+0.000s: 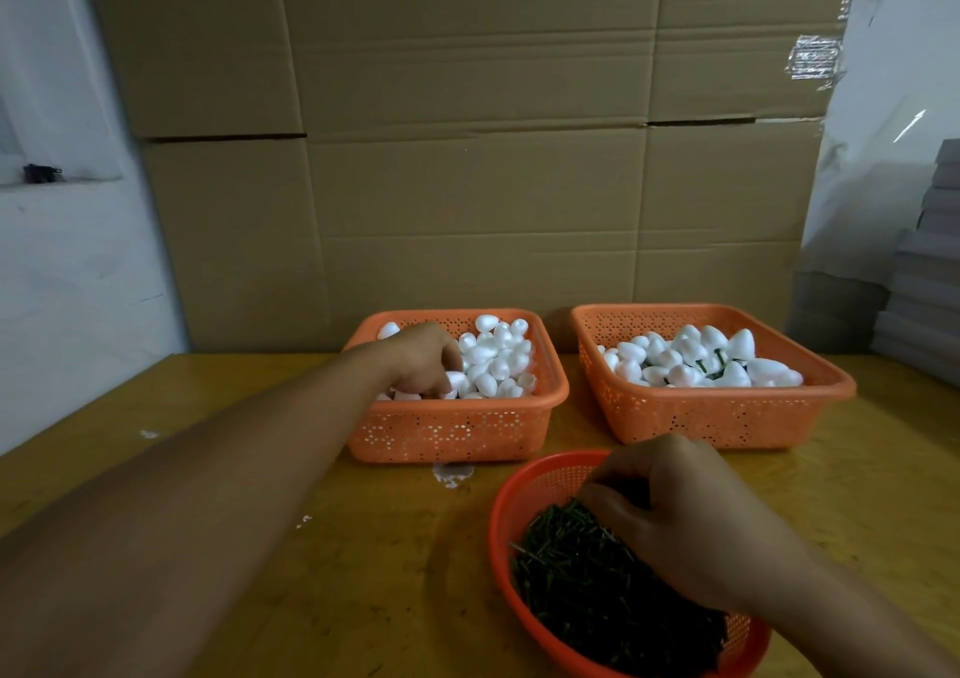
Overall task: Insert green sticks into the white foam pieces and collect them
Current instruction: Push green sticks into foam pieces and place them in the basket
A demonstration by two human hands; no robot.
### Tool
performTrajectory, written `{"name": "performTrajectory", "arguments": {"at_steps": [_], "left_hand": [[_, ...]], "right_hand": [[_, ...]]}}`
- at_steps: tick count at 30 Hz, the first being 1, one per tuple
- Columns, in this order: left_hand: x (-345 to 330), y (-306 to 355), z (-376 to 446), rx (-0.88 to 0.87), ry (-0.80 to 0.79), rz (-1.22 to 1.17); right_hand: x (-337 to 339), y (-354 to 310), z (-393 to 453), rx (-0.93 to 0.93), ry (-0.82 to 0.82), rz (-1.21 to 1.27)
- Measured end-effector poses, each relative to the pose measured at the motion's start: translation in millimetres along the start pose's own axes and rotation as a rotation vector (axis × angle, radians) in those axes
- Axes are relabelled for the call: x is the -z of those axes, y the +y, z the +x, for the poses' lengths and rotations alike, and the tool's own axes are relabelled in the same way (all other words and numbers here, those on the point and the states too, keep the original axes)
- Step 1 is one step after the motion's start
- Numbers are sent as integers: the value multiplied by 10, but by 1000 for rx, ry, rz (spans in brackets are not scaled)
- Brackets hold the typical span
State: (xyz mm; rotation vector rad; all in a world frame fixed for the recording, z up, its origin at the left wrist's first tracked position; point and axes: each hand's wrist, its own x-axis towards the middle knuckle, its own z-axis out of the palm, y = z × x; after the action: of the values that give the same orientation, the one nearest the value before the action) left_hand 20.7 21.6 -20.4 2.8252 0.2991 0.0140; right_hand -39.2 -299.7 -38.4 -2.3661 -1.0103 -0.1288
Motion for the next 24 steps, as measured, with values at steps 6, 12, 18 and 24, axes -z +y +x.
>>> {"name": "performTrajectory", "arguments": {"at_steps": [6, 12, 18, 24], "left_hand": [[65, 267, -396, -133, 335, -402], [-14, 556, -925, -303, 344, -643], [-212, 717, -1336, -442, 311, -824], [-422, 760, -1575, -505, 213, -900]], "right_hand": [[-4, -21, -6, -6, -10, -11], [-7, -32, -7, -11, -28, -10], [-13, -32, -2, -2, -44, -29], [-29, -17, 4, 13, -49, -63]]}}
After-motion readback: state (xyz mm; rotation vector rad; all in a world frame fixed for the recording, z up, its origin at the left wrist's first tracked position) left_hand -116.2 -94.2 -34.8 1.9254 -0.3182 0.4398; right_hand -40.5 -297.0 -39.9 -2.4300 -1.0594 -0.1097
